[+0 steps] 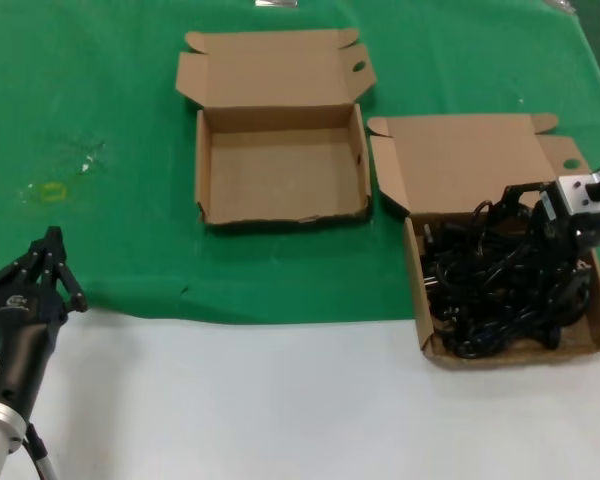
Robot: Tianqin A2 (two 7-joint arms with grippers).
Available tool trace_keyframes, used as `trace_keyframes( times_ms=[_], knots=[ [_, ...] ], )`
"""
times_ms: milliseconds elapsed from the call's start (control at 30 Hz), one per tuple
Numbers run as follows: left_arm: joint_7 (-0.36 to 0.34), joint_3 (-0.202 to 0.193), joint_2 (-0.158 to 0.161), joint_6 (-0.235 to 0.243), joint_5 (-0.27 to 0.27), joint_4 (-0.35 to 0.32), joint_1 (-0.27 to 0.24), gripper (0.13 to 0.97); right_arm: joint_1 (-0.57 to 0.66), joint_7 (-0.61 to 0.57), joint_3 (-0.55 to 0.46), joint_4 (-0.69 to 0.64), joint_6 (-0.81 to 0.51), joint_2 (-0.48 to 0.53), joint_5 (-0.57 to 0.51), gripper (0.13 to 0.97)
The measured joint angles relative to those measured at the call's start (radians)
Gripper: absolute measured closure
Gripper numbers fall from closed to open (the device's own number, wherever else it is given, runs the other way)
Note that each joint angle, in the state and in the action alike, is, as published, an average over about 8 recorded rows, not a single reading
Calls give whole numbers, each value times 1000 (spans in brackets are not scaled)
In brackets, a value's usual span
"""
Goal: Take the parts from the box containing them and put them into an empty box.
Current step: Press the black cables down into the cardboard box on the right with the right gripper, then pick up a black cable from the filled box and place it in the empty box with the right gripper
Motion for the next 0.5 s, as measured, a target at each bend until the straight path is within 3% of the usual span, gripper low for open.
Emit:
trace_keyframes(
  times_ms=[233,500],
  knots=[
    [0,0,0,0,0,0,0,953,13,-6,11,-26,6,-13,-11,360],
    [0,0,0,0,0,0,0,953,7,4,16,-22,4,-13,-24,575]
  ],
)
